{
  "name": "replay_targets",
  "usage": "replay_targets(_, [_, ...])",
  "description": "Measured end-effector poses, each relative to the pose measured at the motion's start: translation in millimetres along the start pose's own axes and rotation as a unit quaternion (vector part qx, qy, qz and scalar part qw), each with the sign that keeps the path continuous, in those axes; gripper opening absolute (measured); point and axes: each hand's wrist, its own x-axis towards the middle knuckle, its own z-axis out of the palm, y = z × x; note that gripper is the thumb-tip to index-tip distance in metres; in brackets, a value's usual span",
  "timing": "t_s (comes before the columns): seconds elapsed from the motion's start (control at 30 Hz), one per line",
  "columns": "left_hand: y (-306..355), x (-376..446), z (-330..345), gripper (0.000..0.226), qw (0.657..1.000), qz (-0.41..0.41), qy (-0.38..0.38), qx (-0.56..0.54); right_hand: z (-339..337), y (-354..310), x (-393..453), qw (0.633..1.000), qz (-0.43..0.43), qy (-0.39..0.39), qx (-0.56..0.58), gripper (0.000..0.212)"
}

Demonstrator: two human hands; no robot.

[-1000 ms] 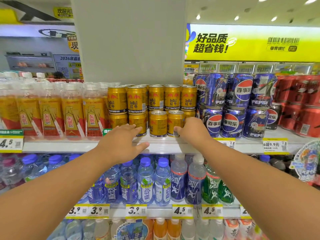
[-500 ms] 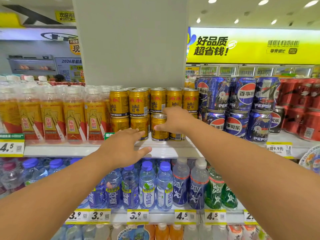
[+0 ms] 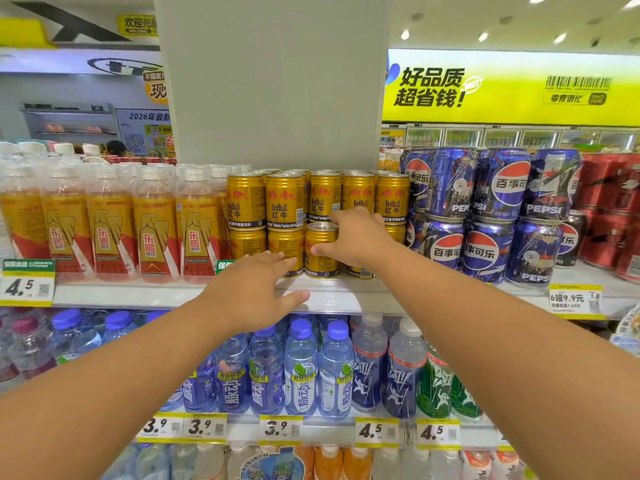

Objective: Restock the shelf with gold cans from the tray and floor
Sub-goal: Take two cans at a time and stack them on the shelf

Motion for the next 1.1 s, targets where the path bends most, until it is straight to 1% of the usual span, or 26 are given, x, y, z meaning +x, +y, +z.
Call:
replay_targets(0.07, [0.3,-0.8,-1.1,0.077,1.000,-0.001,-0.002,0.000,-2.1,12.2,-9.2,0.998,0.007,0.040,0.054,0.077])
replay_targets(0.13, [1.0,-2.1,-1.8,0.077,1.000,-0.003,-0.004,-0.002,-2.6,27.8,-22.9,0.985,0.052,0.111,0.122,0.074])
replay_targets(0.17, [1.4,-2.2,-1.7,0.077,1.000,-0.003,-0.004,-0.002,-0.6,36.0,-30.2,0.975,0.084,0.130,0.158,0.073])
replay_targets(0.2, [1.9,-2.1,-1.9,0.078,1.000,-0.003,-0.003,0.000,1.4,42.7,-37.3,0.967,0.111,0.126,0.189,0.073])
replay_targets(0.27, [2.4,-1.6,-2.1,0.079,1.000,0.001,-0.001,0.009,9.2,53.1,-47.6,0.963,0.131,0.064,0.228,0.073])
replay_targets(0.33, [1.9,-0.7,-1.6,0.080,0.999,0.010,-0.001,0.033,17.2,56.8,-51.8,0.965,0.133,-0.001,0.227,0.062])
replay_targets(0.4, [0.6,0.3,-0.3,0.082,0.998,0.018,-0.001,0.055,24.8,57.0,-50.5,0.966,0.141,-0.012,0.215,0.040])
replay_targets(0.43, [-0.3,1.0,0.7,0.082,0.998,0.017,-0.002,0.058,27.5,56.0,-49.3,0.966,0.146,-0.007,0.214,0.032])
replay_targets(0.47, [-0.9,1.5,1.6,0.082,0.998,0.016,-0.001,0.059,29.4,54.3,-48.4,0.965,0.151,0.000,0.213,0.029])
replay_targets(0.57, [-2.1,2.8,5.0,0.082,0.998,0.015,0.001,0.057,34.8,49.4,-46.1,0.966,0.156,0.010,0.205,0.037])
replay_targets(0.8, [-0.5,1.4,9.0,0.081,0.999,0.010,0.012,0.045,34.6,51.1,-43.1,0.968,0.137,-0.016,0.208,0.050])
replay_targets(0.87, [-0.3,0.8,10.2,0.083,0.999,0.009,0.012,0.049,34.9,52.1,-46.1,0.971,0.129,-0.017,0.199,0.051])
replay_targets(0.97, [3.0,-1.5,10.8,0.084,0.998,0.006,0.005,0.059,35.6,53.2,-57.0,0.983,0.107,-0.005,0.148,0.050])
replay_targets(1.03, [7.5,-4.1,10.1,0.089,0.997,0.003,-0.005,0.078,33.9,55.0,-70.0,0.992,0.075,-0.001,0.101,0.050])
replay_targets(1.07, [10.5,-5.6,9.6,0.091,0.996,0.003,-0.010,0.093,32.4,56.6,-77.0,0.996,0.051,-0.003,0.074,0.054])
replay_targets(1.1, [13.2,-7.0,10.5,0.092,0.994,0.000,-0.013,0.107,30.3,58.3,-84.3,0.999,0.023,-0.010,0.040,0.063])
